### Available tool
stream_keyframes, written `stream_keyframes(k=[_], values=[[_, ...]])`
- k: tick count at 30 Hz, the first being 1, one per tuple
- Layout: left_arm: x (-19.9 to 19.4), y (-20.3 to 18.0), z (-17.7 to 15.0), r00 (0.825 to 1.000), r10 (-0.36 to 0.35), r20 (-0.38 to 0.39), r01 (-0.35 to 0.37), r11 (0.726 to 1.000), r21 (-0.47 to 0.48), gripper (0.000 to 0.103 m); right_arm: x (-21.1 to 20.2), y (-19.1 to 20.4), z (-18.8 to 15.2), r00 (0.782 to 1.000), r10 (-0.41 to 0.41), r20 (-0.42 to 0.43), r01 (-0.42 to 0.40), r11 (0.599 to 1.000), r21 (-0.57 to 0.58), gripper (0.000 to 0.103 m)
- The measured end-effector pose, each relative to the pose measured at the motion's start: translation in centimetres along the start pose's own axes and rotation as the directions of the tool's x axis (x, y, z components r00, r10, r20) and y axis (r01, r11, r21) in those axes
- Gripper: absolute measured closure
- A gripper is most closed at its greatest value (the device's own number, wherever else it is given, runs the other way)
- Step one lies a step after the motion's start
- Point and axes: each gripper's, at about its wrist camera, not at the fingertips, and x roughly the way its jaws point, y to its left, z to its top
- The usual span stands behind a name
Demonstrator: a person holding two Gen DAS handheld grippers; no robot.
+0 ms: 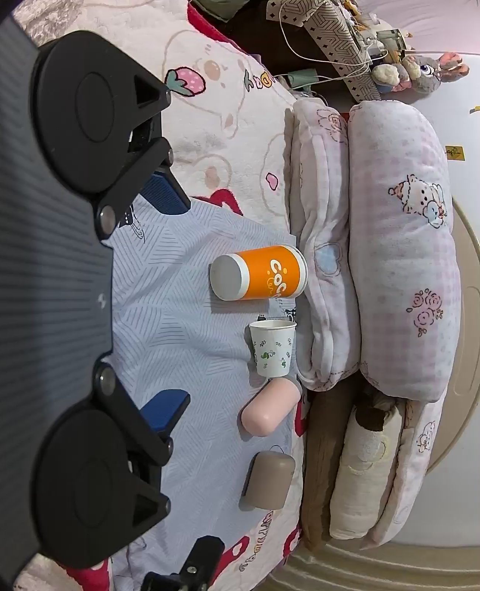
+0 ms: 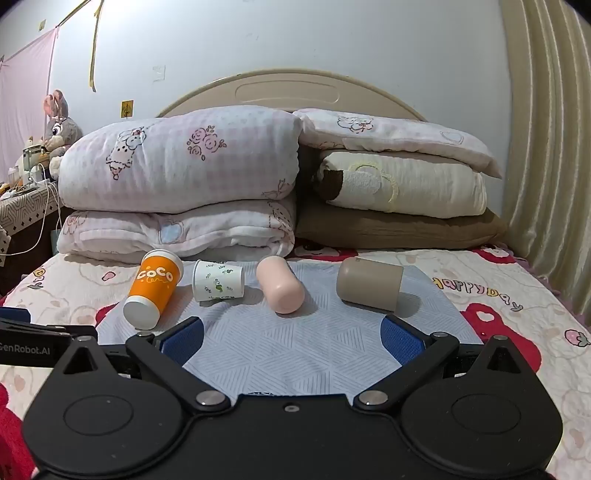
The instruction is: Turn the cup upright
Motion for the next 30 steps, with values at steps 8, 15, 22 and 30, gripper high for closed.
stream_keyframes(k=[8, 15, 22, 30], values=[[0.00, 0.01, 0.00, 1.000, -0.002, 0.000, 0.002, 1.000, -0.002, 0.001, -0.02, 0.01, 0.03, 1.000, 0.000, 0.002, 0.000, 1.000, 0.002, 0.000], [-0.01, 0.01, 0.00, 1.000, -0.003, 0.002, 0.003, 1.000, -0.003, 0.001, -0.11, 0.00, 0.02, 1.000, -0.002, 0.004, 0.002, 1.000, 0.001, 0.000], [-0.23, 0.40, -0.06, 0.999, -0.016, 0.046, 0.017, 1.000, -0.020, 0.001, -0.04, 0.04, 0.06, 1.000, -0.001, 0.004, 0.001, 1.000, 0.000, 0.000], [-0.66, 0.52, 0.08, 0.997, -0.021, 0.078, 0.023, 0.999, -0.033, 0.001, -0.20, -0.06, -0.06, 1.000, -0.004, 0.006, 0.004, 1.000, -0.014, 0.000]])
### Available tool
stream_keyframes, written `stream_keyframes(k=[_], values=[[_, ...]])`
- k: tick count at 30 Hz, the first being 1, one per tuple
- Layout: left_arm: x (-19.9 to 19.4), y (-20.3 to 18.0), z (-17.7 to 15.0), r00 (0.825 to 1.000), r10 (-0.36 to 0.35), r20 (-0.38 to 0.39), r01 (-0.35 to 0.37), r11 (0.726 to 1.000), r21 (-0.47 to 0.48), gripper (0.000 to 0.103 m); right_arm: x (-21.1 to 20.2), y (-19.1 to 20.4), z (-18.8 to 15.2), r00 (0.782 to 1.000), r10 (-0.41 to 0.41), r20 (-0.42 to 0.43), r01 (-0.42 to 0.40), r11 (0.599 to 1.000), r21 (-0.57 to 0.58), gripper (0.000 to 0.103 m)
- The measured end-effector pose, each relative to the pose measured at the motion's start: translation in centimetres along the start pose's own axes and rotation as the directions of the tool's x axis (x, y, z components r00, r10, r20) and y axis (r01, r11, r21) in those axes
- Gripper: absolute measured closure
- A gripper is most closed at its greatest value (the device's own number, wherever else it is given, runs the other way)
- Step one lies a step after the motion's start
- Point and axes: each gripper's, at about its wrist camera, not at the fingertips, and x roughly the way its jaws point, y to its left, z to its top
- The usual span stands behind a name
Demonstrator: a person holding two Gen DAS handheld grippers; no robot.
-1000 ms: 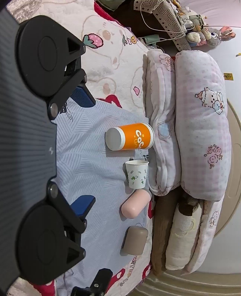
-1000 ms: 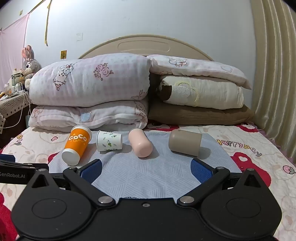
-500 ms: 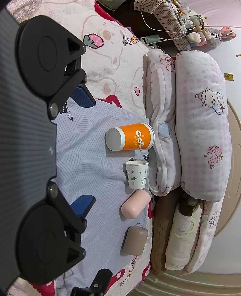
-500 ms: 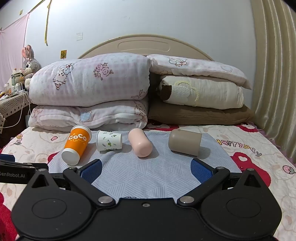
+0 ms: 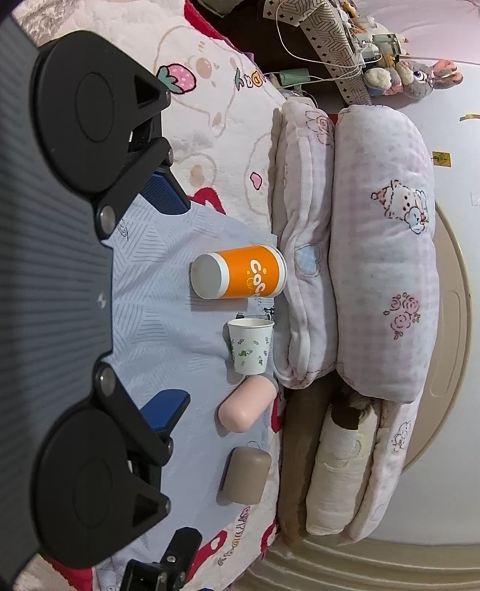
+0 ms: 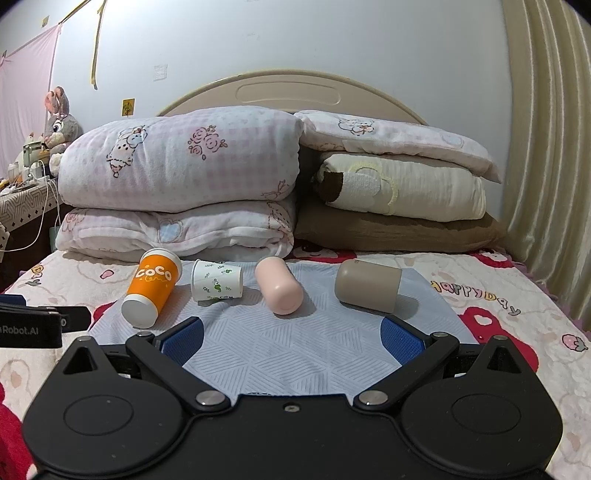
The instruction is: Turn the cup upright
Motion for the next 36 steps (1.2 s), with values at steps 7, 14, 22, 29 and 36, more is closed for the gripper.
stream_keyframes(k=[7, 14, 22, 29, 36], values=[[-0.14, 0.06, -0.22, 0.999, 0.009, 0.042, -0.010, 1.000, 0.011, 0.001, 0.16, 0.13, 0.11, 1.000, -0.005, 0.000, 0.005, 1.000, -0.009, 0.000], [-0.30, -0.04, -0.32, 0.999, 0.005, 0.046, -0.006, 1.000, 0.014, 0.001, 0.32, 0.28, 0.03, 1.000, -0.010, -0.006, 0.010, 1.000, -0.020, 0.000], [-0.31, -0.02, -0.40, 0.999, 0.006, 0.045, -0.006, 1.000, 0.016, 0.001, 0.38, 0.33, -0.10, 1.000, -0.013, -0.011, 0.013, 1.000, -0.028, 0.000], [-0.25, -0.04, -0.51, 0.999, 0.006, 0.043, -0.007, 1.000, 0.018, 0.001, 0.46, 0.32, -0.06, 1.000, -0.013, -0.017, 0.013, 0.999, -0.033, 0.000], [-0.19, -0.11, -0.63, 0.999, 0.007, 0.042, -0.008, 1.000, 0.019, 0.001, 0.49, 0.35, -0.14, 1.000, -0.013, -0.019, 0.013, 0.999, -0.035, 0.000]])
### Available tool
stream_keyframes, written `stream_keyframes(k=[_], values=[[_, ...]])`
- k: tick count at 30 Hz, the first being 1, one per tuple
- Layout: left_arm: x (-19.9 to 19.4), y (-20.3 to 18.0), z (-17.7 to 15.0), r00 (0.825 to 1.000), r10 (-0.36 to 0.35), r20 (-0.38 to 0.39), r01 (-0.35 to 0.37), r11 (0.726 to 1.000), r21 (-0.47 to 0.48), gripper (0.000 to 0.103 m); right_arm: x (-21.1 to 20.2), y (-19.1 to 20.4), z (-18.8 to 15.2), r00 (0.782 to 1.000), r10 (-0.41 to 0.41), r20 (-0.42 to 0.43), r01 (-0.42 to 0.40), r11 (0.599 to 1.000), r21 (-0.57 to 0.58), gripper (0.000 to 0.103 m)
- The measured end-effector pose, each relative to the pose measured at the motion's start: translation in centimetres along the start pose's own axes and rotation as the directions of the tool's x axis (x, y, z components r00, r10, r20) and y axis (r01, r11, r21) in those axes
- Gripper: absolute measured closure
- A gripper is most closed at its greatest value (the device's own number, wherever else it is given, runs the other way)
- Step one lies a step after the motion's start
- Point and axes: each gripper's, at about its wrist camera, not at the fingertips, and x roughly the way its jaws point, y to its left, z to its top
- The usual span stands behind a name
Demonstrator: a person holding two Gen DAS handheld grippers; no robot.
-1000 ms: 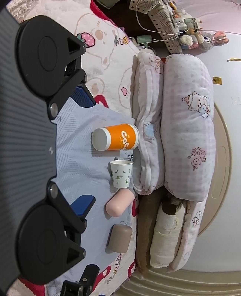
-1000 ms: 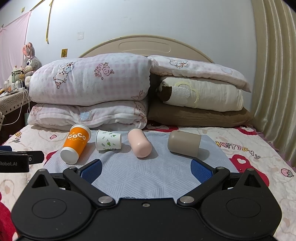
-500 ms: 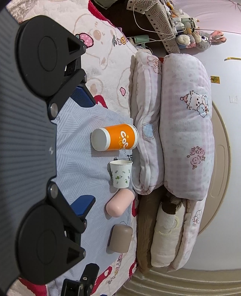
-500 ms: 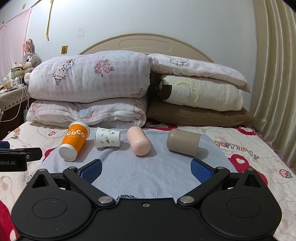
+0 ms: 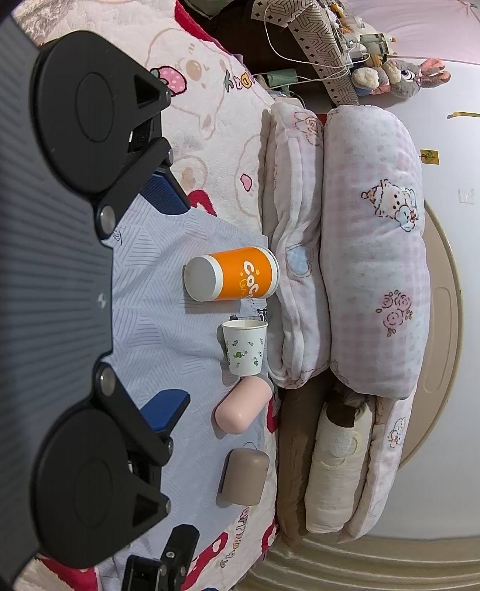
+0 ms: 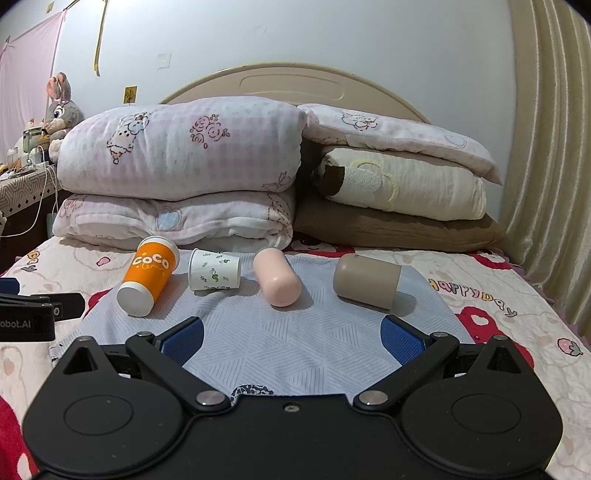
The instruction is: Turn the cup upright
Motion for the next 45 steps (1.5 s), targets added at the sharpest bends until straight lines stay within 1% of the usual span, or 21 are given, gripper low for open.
stream_keyframes(k=[21, 25, 27, 29, 33, 35, 37, 39, 40, 43, 45], values=[[0.0, -0.1, 0.1, 1.000, 0.000, -0.004, 0.000, 1.000, 0.000, 0.001, 0.1, 0.2, -0.2, 1.000, 0.005, -0.005, -0.005, 1.000, -0.007, 0.000], [0.1, -0.2, 0.3, 0.999, -0.006, -0.036, 0.006, 1.000, 0.003, 0.001, -0.1, -0.1, 0.1, 1.000, 0.029, -0.007, -0.029, 1.000, 0.010, 0.000], [0.1, -0.5, 1.0, 0.998, -0.016, -0.060, 0.017, 1.000, 0.011, 0.001, -0.2, -0.5, 0.6, 0.999, 0.049, -0.001, -0.049, 0.999, 0.015, 0.000], [0.2, -0.8, 2.1, 0.997, -0.039, -0.073, 0.041, 0.999, 0.023, 0.001, -0.3, -0.8, 1.2, 0.997, 0.072, 0.012, -0.072, 0.997, -0.007, 0.000], [0.8, -1.7, 5.2, 0.993, -0.084, -0.079, 0.087, 0.995, 0.040, 0.001, 0.2, -1.5, 2.9, 0.991, 0.121, 0.049, -0.116, 0.989, -0.087, 0.000], [1.7, -2.3, 6.7, 0.990, -0.104, -0.090, 0.108, 0.993, 0.039, 0.001, 0.9, -1.7, 3.8, 0.987, 0.149, 0.063, -0.140, 0.981, -0.135, 0.000], [3.0, -3.1, 7.9, 0.988, -0.110, -0.107, 0.114, 0.993, 0.034, 0.001, 2.2, -1.8, 4.6, 0.984, 0.170, 0.060, -0.158, 0.972, -0.174, 0.000], [4.6, -4.0, 8.9, 0.983, -0.122, -0.135, 0.128, 0.991, 0.034, 0.001, 3.7, -2.0, 5.1, 0.978, 0.203, 0.046, -0.191, 0.963, -0.192, 0.000], [5.7, -4.4, 9.3, 0.978, -0.135, -0.159, 0.142, 0.990, 0.028, 0.001, 4.7, -2.1, 5.3, 0.975, 0.221, 0.038, -0.210, 0.959, -0.193, 0.000], [8.6, -5.4, 10.1, 0.957, -0.179, -0.227, 0.181, 0.983, -0.010, 0.001, 8.1, -2.2, 5.9, 0.968, 0.251, -0.030, -0.252, 0.950, -0.182, 0.000], [10.5, -5.9, 10.4, 0.942, -0.211, -0.260, 0.205, 0.978, -0.051, 0.001, 10.3, -2.3, 5.9, 0.963, 0.262, -0.058, -0.269, 0.949, -0.167, 0.000]])
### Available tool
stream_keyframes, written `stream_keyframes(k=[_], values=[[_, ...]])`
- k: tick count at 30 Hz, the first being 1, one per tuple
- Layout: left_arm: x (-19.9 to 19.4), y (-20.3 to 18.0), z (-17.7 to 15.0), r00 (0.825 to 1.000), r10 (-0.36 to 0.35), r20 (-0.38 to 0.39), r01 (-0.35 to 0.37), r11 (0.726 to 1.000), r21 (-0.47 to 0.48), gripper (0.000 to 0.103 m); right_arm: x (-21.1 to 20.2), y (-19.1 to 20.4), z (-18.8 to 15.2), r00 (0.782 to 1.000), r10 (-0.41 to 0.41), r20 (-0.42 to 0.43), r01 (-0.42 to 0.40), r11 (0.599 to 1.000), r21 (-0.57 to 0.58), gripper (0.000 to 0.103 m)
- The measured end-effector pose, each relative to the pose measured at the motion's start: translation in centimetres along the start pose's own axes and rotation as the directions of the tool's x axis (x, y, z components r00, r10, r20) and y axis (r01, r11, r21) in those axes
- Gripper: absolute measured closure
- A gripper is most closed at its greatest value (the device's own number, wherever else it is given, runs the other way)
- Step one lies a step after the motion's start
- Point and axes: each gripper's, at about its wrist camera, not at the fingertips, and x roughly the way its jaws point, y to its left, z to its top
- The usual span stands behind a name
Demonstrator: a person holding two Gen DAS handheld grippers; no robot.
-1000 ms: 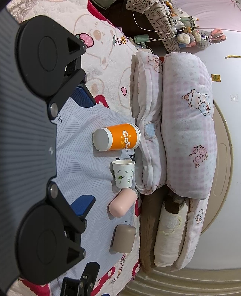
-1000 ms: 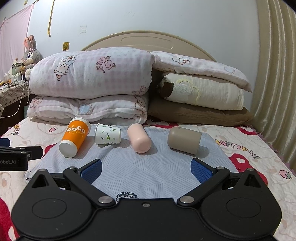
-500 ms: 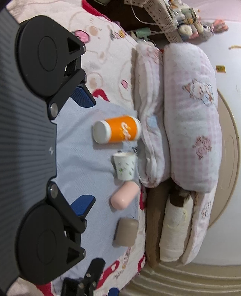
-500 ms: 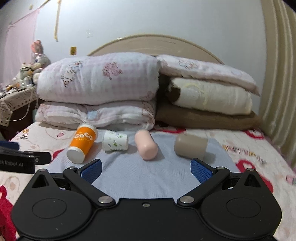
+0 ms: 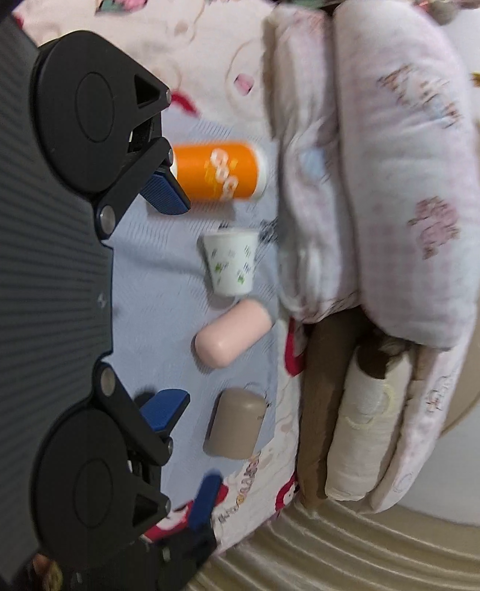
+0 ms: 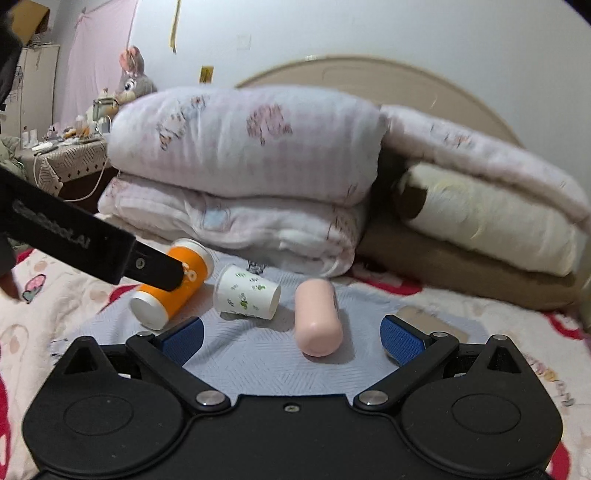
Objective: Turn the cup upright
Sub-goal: 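Move the right gripper down to the lying pink tumbler's base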
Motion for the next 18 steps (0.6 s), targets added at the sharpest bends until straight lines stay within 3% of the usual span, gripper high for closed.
stream_keyframes(k=[9, 13, 18], values=[[6.6, 0.8, 1.3, 0.997, -0.007, -0.074, -0.006, 0.986, -0.168, 0.003, 7.8, -2.0, -0.8, 0.996, 0.069, -0.058, -0.065, 0.996, 0.060, 0.002], [8.6, 2.0, 1.0, 0.995, -0.052, -0.089, 0.030, 0.971, -0.238, 0.004, 9.9, -2.3, -1.2, 0.995, 0.075, -0.063, -0.071, 0.996, 0.060, 0.006], [10.5, 2.8, 0.1, 0.993, -0.057, -0.102, 0.031, 0.969, -0.244, 0.004, 12.5, -2.8, -2.3, 0.997, 0.043, -0.067, -0.039, 0.997, 0.062, 0.009]])
